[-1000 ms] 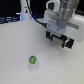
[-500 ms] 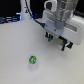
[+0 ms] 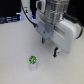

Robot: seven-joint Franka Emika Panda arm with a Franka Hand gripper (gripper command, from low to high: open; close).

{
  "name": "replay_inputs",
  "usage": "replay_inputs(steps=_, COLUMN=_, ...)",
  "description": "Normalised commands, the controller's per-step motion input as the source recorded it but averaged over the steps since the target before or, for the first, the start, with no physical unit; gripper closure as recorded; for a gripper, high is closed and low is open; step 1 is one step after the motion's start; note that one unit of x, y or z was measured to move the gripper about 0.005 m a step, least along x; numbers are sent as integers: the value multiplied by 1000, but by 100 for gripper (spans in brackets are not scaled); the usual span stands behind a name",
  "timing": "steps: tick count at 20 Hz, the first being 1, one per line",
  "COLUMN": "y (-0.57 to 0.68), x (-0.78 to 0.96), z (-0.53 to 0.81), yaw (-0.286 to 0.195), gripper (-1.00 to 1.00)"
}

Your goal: Open the kcup holder, insert the kcup into the holder, and close the kcup holder

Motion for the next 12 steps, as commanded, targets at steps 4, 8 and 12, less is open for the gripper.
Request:
replay_inputs(steps=4, y=-453, x=373, z=16, yaw=-242, gripper=-100)
replay_inputs(steps=8, y=-373, x=445, z=1, yaw=-239, gripper=-100)
replay_inputs(steps=12, y=-310, x=482, z=-65, yaw=-203, gripper=-100)
